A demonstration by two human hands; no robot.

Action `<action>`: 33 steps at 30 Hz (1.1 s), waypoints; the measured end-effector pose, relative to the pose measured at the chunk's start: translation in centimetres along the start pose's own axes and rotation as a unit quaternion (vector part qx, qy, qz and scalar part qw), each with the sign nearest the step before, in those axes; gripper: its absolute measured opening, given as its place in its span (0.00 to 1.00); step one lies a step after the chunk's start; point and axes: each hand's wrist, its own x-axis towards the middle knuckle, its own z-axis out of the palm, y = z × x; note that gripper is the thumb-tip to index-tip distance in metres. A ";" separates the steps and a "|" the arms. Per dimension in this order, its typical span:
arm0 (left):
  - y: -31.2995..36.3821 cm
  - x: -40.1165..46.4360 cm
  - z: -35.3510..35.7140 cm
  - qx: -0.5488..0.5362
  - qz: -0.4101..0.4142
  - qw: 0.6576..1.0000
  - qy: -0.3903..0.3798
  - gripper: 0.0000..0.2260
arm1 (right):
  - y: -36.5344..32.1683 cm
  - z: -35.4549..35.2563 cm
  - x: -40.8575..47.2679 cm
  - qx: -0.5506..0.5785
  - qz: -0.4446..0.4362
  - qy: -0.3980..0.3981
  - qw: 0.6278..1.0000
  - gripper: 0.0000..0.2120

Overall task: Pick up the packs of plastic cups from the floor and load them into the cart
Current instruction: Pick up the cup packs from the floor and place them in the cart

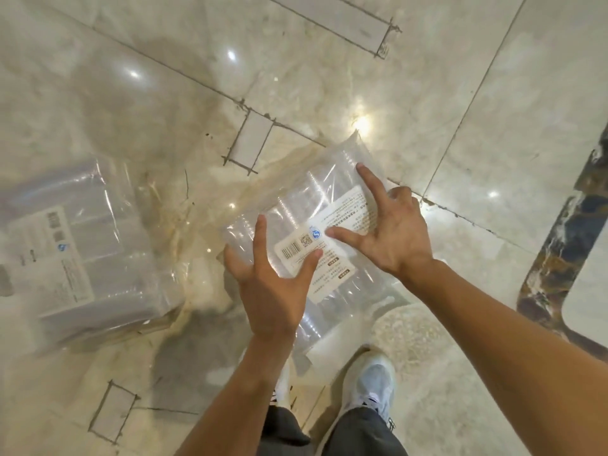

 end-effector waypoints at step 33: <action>53.9 -38.7 -50.7 0.108 0.475 0.837 -0.249 0.43 | -25.2 -57.5 -61.0 0.048 0.375 0.403 0.834 0.51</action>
